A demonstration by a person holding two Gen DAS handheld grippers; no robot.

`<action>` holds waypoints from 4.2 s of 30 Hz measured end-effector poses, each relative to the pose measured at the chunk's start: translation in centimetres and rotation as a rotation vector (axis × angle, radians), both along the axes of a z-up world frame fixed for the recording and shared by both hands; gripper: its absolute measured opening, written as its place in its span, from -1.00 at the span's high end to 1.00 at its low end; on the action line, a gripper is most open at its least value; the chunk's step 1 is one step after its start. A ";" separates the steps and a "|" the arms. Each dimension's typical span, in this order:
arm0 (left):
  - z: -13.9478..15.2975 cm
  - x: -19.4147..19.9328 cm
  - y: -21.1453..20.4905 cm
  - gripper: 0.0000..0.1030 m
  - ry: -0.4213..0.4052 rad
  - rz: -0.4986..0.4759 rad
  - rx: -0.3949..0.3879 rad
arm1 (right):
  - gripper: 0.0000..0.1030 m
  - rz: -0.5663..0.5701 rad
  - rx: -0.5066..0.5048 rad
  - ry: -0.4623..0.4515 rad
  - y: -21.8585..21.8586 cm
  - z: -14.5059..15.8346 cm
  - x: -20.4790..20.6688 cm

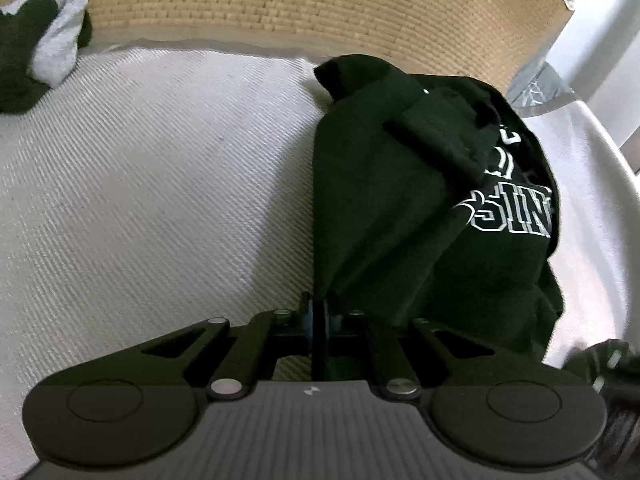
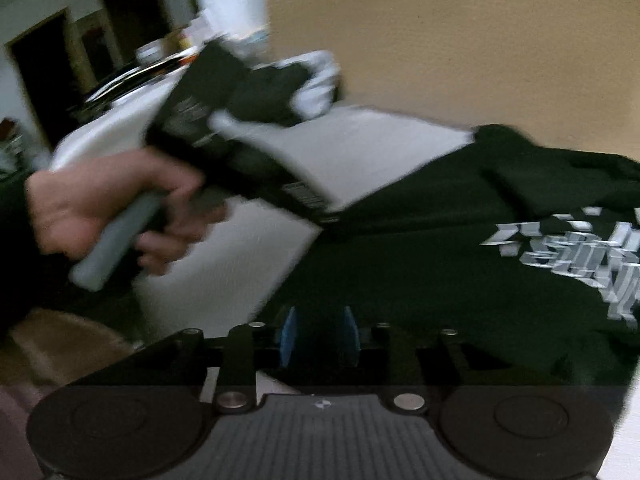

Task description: Fold clothes

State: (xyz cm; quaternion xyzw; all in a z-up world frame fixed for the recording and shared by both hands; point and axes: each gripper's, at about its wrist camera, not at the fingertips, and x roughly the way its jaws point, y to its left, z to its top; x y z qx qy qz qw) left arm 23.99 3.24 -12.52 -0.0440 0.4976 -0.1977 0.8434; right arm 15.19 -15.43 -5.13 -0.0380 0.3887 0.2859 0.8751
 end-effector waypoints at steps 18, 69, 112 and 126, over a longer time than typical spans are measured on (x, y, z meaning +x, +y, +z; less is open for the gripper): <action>-0.3 0.2 0.0 0.95 -0.022 -0.033 0.066 | 0.36 -0.581 -0.045 0.120 -16.7 -4.9 7.9; 2.1 6.1 -16.8 0.01 -0.231 -0.285 0.105 | 0.94 -0.638 0.158 0.022 -20.0 0.4 0.0; 10.1 15.3 -11.2 0.86 -0.565 -0.050 0.172 | 0.93 -0.607 0.109 0.025 -19.4 0.5 0.1; 16.0 13.9 -1.9 0.87 -0.693 0.110 0.144 | 0.93 -0.587 0.092 0.010 -19.2 0.8 0.7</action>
